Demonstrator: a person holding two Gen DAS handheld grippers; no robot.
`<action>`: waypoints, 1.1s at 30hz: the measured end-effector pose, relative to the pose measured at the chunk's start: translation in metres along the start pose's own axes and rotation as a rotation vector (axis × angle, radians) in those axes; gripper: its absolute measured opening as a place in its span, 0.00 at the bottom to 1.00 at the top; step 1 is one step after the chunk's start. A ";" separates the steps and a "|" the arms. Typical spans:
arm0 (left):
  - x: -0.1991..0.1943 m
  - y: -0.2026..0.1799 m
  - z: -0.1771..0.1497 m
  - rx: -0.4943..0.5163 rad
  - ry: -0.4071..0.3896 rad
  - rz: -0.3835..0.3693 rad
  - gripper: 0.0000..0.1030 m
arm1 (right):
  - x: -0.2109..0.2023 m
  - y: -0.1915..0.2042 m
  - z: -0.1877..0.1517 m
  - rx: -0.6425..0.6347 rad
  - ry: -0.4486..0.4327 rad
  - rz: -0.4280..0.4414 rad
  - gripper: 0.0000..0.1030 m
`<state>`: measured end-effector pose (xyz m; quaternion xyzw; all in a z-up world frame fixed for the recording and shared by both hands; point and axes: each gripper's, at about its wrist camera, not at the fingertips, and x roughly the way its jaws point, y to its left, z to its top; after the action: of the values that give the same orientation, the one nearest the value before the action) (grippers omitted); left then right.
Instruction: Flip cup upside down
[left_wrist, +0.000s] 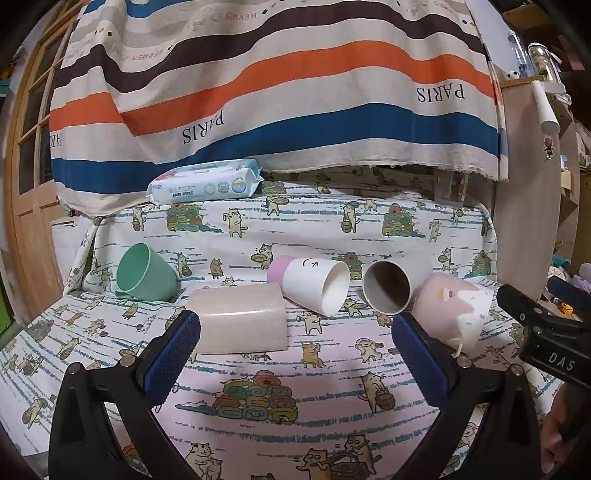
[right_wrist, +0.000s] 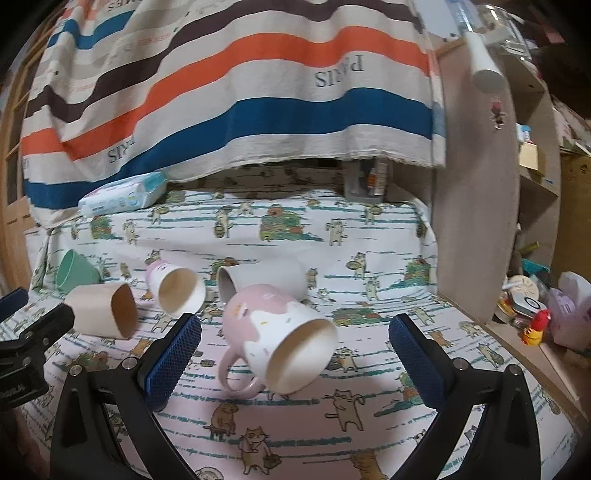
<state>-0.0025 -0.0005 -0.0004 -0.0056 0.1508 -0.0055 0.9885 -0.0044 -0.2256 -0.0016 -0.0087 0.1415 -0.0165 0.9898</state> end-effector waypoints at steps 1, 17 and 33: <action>0.001 -0.002 0.000 0.002 0.003 0.001 1.00 | 0.000 0.000 0.000 -0.004 -0.002 0.003 1.00; 0.001 -0.003 0.000 0.005 0.007 -0.003 1.00 | 0.000 0.003 0.000 -0.015 0.001 0.002 1.00; 0.002 -0.003 0.000 0.004 0.008 -0.007 1.00 | -0.001 0.005 -0.001 -0.012 -0.002 -0.014 1.00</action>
<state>-0.0010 -0.0039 -0.0012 -0.0039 0.1546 -0.0093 0.9879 -0.0057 -0.2206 -0.0023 -0.0155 0.1405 -0.0224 0.9897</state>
